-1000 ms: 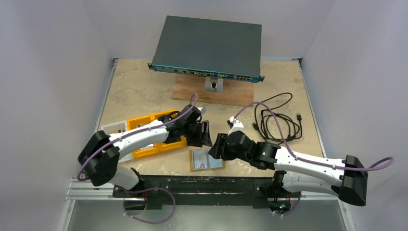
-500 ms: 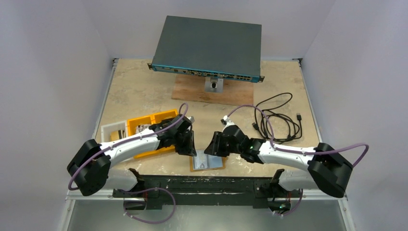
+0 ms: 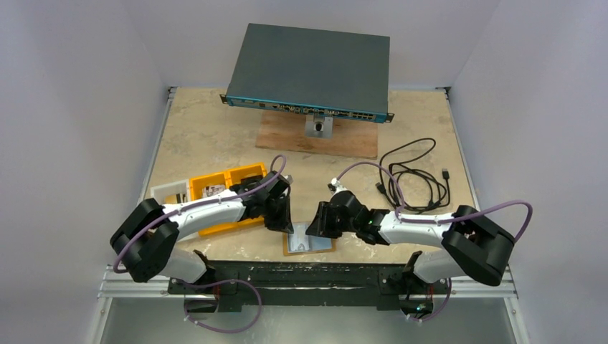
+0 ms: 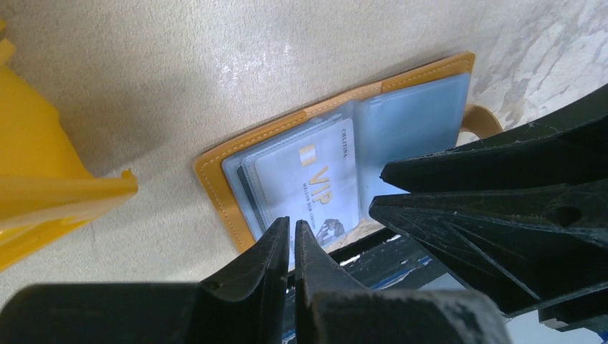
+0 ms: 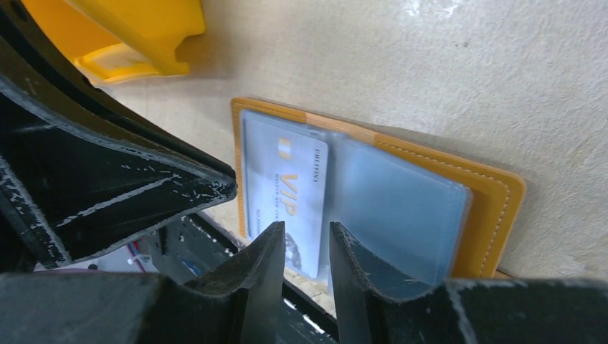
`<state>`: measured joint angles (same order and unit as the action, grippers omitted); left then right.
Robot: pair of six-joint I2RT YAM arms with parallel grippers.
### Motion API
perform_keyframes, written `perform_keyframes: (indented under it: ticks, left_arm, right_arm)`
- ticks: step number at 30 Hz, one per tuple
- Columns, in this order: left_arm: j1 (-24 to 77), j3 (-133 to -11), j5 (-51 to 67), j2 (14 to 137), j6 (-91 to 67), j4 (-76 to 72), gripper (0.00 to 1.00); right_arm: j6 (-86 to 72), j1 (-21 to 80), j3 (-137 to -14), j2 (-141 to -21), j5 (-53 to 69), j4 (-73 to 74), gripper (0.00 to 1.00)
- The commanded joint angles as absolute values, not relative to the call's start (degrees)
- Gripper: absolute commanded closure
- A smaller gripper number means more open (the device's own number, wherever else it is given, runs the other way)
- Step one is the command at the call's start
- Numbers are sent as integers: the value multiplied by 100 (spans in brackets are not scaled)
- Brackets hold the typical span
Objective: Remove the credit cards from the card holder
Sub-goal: Remove the credit card from the card holder.
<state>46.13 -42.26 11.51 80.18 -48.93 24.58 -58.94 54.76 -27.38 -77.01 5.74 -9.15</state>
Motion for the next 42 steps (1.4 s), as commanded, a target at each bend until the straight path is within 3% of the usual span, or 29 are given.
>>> perform_keyframes:
  ticks: [1,25,42]
  left_arm:
    - [4581,-4149,1188,8186,-4927,2212,94]
    - [4733,-4217,1106,8831,-5117,2166,100]
    - [4729,-4224,964,9011,-5256,2351,100]
  right_arm:
    - [-5921,5439,-2620,-7876,747,-1356,70]
    - [-6068,5246,-2136,-8354,1288,-2396,70]
    - [-6859,4558,-1022,-8598,2355,-5052,71]
